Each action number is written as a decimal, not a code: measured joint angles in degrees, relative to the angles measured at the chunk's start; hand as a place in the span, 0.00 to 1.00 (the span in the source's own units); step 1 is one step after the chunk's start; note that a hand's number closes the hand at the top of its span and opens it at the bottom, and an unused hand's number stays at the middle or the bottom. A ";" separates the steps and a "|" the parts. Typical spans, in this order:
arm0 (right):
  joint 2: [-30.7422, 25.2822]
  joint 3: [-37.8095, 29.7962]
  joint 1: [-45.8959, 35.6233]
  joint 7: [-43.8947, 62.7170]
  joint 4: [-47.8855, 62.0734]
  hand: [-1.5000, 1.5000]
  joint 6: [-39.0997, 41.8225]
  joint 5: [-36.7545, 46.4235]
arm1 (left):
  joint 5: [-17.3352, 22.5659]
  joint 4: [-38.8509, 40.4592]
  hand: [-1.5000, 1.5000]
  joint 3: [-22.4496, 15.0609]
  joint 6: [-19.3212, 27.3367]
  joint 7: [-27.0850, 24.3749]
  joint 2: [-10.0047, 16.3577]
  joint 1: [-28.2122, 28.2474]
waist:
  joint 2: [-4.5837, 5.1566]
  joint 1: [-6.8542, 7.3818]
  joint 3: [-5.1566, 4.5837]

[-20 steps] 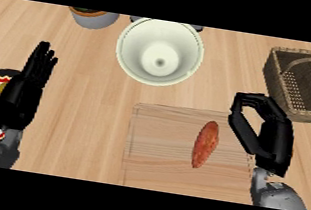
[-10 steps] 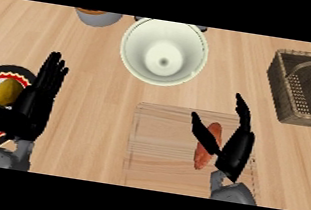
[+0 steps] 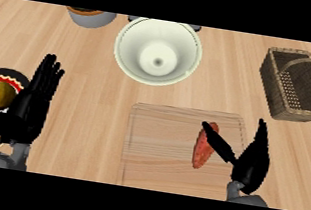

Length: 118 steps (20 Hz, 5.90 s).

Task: Pick the sweet potato from the cutting board and place it in the basket

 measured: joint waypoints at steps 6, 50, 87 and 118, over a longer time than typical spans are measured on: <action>0.87 2.07 -3.11 14.26 -4.07 0.00 14.54 4.78 | -0.10 -0.51 0.50 -0.53 0.18 0.37 -0.41 0.40 | -0.33 0.76 0.22; 3.24 2.78 -5.99 31.81 -22.16 0.00 49.47 15.95 | -2.43 -3.49 0.50 -0.48 -0.54 2.10 -2.48 1.49 | 0.74 2.19 1.30; 3.45 4.97 -5.99 30.86 -10.04 1.00 40.86 9.28 | -5.56 -3.16 0.50 1.01 -2.28 2.41 -5.65 1.79 | 0.74 2.33 1.34; -8.42 20.13 -12.12 -5.72 -20.25 1.00 51.75 4.77 | -8.09 -3.42 0.50 3.77 -4.50 3.07 -7.85 2.81 | 0.69 1.65 1.40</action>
